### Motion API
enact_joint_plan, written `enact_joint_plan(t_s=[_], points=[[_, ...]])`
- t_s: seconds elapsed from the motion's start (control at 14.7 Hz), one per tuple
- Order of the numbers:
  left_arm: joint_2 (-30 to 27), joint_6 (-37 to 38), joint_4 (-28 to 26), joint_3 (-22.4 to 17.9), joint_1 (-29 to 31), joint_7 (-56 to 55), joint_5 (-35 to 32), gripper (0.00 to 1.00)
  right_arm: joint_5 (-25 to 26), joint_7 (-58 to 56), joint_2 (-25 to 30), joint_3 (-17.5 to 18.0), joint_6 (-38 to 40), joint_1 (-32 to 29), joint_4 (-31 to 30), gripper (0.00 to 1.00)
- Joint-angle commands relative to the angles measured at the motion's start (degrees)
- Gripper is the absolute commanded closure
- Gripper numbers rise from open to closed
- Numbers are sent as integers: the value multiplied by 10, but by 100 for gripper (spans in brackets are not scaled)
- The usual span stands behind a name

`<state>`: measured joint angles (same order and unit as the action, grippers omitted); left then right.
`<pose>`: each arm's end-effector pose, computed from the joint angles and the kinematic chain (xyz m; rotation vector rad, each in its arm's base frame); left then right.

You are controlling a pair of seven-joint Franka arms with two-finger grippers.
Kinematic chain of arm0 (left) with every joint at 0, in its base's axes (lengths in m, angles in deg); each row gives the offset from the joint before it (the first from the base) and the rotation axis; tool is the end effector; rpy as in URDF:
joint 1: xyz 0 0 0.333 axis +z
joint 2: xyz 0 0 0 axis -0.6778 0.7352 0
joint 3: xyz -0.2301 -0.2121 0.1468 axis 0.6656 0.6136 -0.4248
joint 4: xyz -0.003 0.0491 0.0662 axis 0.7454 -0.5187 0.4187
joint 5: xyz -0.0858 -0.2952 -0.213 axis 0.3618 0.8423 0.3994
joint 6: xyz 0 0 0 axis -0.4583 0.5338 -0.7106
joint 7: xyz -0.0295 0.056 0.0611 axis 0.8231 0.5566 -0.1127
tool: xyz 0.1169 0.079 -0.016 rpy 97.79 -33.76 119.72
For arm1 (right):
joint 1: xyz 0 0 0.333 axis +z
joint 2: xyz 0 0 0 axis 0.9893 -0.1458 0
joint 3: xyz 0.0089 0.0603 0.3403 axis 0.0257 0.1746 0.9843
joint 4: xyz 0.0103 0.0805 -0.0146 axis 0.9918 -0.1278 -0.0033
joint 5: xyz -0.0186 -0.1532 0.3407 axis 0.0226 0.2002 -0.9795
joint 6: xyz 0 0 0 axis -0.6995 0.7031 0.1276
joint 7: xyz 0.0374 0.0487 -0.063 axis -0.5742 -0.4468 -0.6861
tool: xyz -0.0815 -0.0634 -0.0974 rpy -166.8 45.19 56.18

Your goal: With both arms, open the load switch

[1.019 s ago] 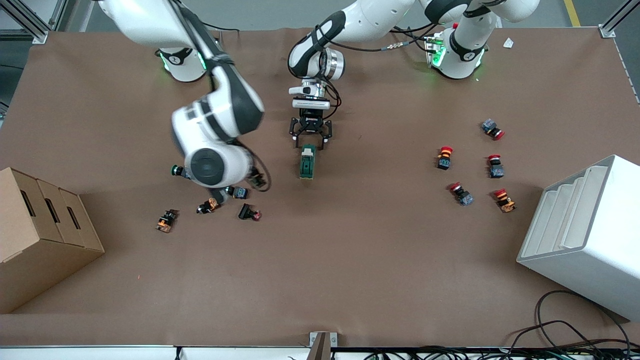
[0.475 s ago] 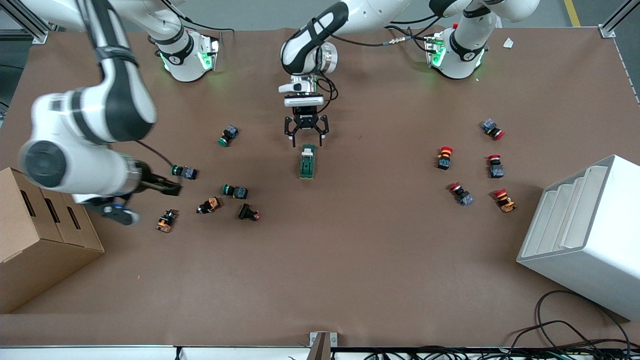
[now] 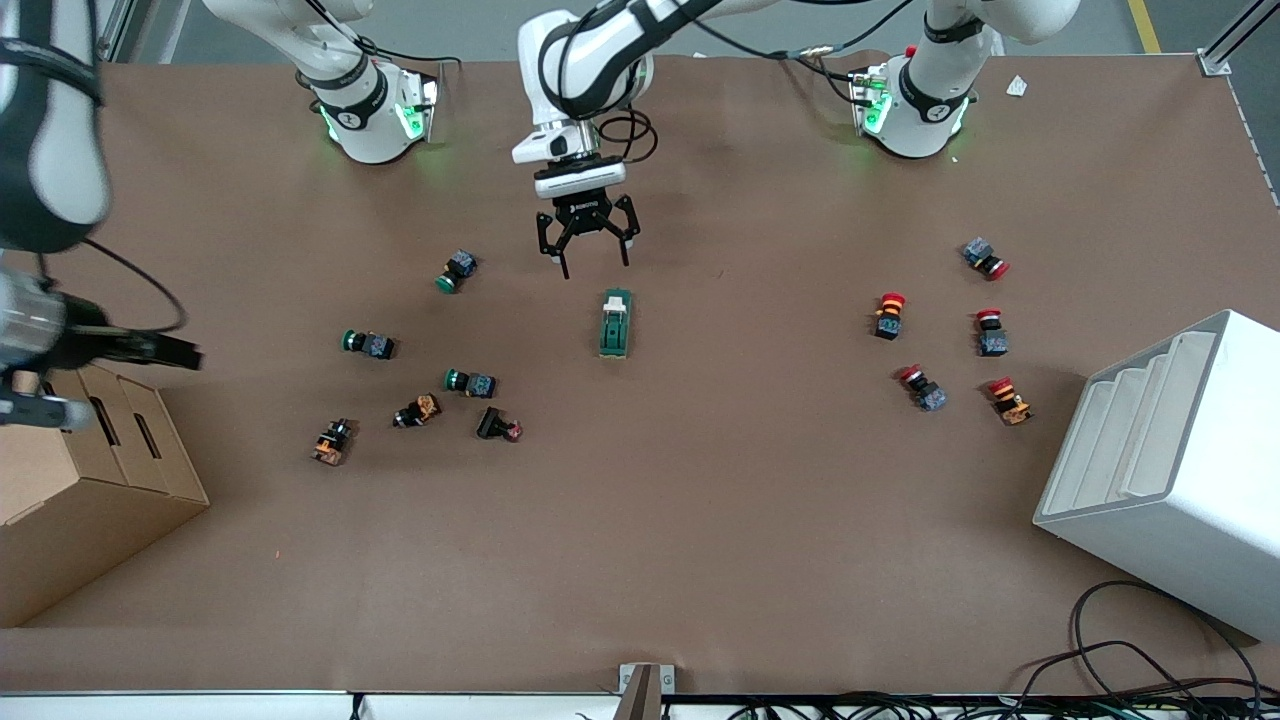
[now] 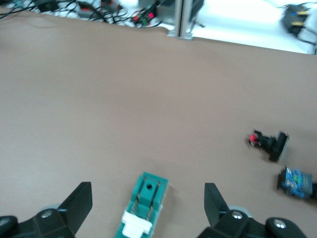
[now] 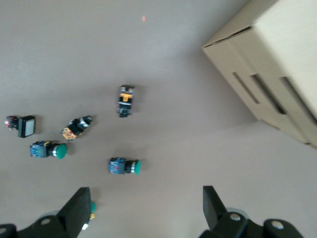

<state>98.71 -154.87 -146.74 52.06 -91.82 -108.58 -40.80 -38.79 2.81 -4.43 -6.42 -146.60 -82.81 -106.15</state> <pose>0.3195 -0.6118 0.3167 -2.8096 -0.4162 -1.1519 0.6050 -0.0622 0.5197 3.1206 -0.1810 -0.2079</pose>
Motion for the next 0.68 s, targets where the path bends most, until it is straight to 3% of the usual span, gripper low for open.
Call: enact_joint_plan(t_s=[0.0, 0.34, 0.61], points=[[-70, 1, 16, 4, 62, 118, 120, 0, 13, -24, 4, 13, 26, -27, 30, 0], [-184, 22, 25, 4, 215, 330, 328, 0, 17, -25, 2, 15, 31, -24, 40, 0], [-222, 93, 60, 3, 331, 517, 407, 0, 15, -24, 2, 21, 66, -19, 64, 0]])
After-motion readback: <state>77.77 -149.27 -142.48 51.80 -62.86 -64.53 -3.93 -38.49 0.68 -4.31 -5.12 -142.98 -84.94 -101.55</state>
